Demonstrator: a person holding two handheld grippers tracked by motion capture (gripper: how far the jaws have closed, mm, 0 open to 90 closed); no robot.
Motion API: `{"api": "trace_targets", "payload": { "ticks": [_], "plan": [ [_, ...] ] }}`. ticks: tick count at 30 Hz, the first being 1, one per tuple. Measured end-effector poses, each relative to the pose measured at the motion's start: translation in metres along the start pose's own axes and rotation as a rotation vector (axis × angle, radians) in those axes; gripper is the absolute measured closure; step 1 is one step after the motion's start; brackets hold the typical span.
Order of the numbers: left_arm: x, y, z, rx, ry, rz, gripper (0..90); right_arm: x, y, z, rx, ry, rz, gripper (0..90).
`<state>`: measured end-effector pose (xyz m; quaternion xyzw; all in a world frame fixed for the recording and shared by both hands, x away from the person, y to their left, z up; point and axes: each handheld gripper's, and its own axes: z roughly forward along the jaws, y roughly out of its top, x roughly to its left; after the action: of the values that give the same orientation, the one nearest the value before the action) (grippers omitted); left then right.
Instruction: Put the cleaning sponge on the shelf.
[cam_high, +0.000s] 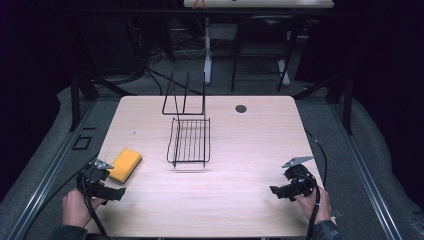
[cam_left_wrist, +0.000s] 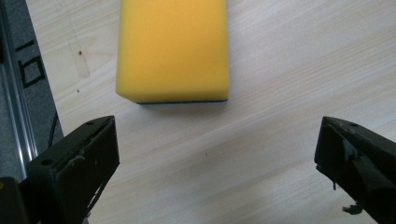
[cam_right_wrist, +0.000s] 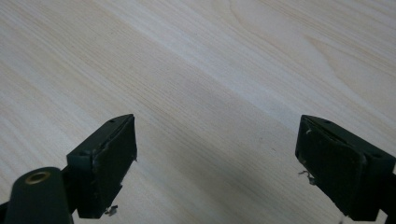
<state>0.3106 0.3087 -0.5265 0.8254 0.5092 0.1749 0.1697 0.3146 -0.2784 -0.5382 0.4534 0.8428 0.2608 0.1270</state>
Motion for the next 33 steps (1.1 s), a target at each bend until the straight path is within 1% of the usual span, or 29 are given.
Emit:
{"api": "trace_targets", "payload": {
  "ticks": [5,7,10,12,14,15,16,17,20,22,23,25,26,30,33],
  "plan": [
    [0.001,0.006,-0.003,-0.008,0.006,0.012,0.0,0.001,-0.001,-0.001,0.002,0.005,0.000,12.4],
    [0.002,0.008,-0.005,-0.015,0.015,0.014,0.0,0.001,0.000,-0.001,-0.010,0.006,-0.002,13.0],
    [0.006,0.010,-0.006,-0.023,0.019,0.011,0.0,0.001,0.003,0.002,-0.008,0.007,-0.019,12.7],
    [0.010,0.013,-0.006,-0.011,0.020,0.017,0.0,0.002,0.005,0.004,-0.008,0.012,-0.025,12.3],
    [0.013,0.018,-0.004,0.014,0.010,0.028,0.0,0.003,0.006,0.004,-0.005,0.016,-0.038,10.8],
    [0.013,0.019,-0.003,0.013,0.008,0.028,0.0,0.003,0.006,0.004,-0.005,0.016,-0.038,10.8],
    [0.014,0.022,-0.002,0.015,0.003,0.041,0.0,0.004,0.006,0.004,-0.007,0.021,-0.026,10.6],
    [0.014,0.025,-0.001,0.022,-0.004,0.045,0.0,0.003,0.006,0.003,-0.014,0.024,-0.025,10.5],
    [0.016,0.031,0.003,0.034,-0.002,0.060,0.0,0.001,0.006,0.004,-0.014,0.030,-0.019,10.5],
    [0.019,0.034,0.007,0.046,-0.006,0.058,0.0,0.002,0.007,0.004,-0.004,0.033,-0.023,10.5],
    [0.021,0.035,0.009,0.058,-0.010,0.054,0.0,0.003,0.007,0.005,-0.003,0.039,-0.018,10.6],
    [0.026,0.037,0.015,0.064,-0.029,0.035,0.0,0.004,0.008,0.005,0.006,0.044,-0.032,10.7],
    [0.027,0.037,0.017,0.066,-0.039,0.030,0.0,0.006,0.009,0.005,0.004,0.051,-0.029,10.6],
    [0.029,0.040,0.024,0.042,-0.041,0.017,0.0,0.007,0.009,0.006,0.007,0.048,-0.032,10.6],
    [0.031,0.041,0.032,0.032,-0.031,0.013,0.0,0.005,0.008,0.004,0.004,0.043,-0.033,10.7]
  ]
}}
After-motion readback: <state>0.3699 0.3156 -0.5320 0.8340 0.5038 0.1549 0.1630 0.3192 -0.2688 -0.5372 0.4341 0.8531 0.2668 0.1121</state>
